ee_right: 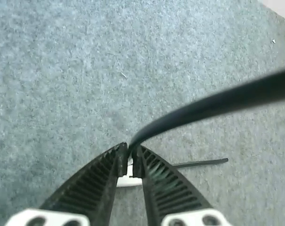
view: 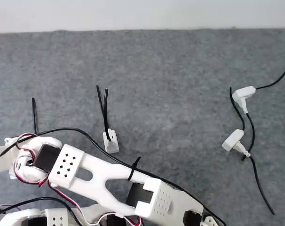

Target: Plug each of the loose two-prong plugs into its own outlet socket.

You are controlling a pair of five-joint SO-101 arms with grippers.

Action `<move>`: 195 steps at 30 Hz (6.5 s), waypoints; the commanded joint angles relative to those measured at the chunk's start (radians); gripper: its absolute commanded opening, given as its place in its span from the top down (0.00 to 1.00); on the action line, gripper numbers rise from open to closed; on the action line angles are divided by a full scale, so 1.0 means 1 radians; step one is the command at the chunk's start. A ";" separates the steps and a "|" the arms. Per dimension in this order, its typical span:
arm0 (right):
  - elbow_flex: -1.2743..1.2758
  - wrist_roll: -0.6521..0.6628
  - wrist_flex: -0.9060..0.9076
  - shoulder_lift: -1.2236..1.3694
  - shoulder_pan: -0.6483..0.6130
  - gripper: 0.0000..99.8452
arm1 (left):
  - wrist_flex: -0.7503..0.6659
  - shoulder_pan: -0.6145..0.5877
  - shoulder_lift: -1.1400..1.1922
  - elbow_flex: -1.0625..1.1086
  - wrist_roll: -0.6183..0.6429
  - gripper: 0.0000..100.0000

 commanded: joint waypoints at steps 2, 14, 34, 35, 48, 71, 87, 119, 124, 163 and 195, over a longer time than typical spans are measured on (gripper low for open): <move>-0.044 -0.020 -0.059 -0.015 0.004 0.99 | -0.031 -0.008 0.006 -0.007 0.015 0.65; -0.049 -0.020 -0.111 0.030 -0.028 0.99 | -0.034 -0.064 0.006 -0.005 0.014 0.65; -0.565 0.018 0.197 0.240 -0.002 0.99 | -0.037 -0.063 0.006 0.008 0.014 0.65; -0.586 0.035 0.219 0.251 0.002 0.99 | -0.037 -0.063 0.006 0.010 0.012 0.65; -0.712 0.098 0.344 0.355 0.054 0.99 | -0.037 -0.063 0.006 0.010 0.012 0.65; -0.707 0.092 0.286 0.410 0.047 0.99 | -0.037 -0.063 0.006 0.012 0.012 0.65; -0.825 0.092 0.348 0.417 -0.005 0.99 | -0.037 -0.063 0.006 0.012 0.012 0.65; -0.816 0.071 0.314 0.417 0.033 0.99 | -0.064 -0.130 0.006 0.019 0.015 0.65; -0.824 0.031 0.329 0.404 0.042 0.99 | -0.064 -0.121 0.006 0.021 0.015 0.65; -0.873 -0.061 0.731 -0.404 0.318 0.99 | -0.445 1.761 0.008 -0.429 0.137 0.65; -0.819 -0.124 0.800 -0.449 0.311 0.99 | -0.660 1.657 0.014 -0.251 0.094 0.65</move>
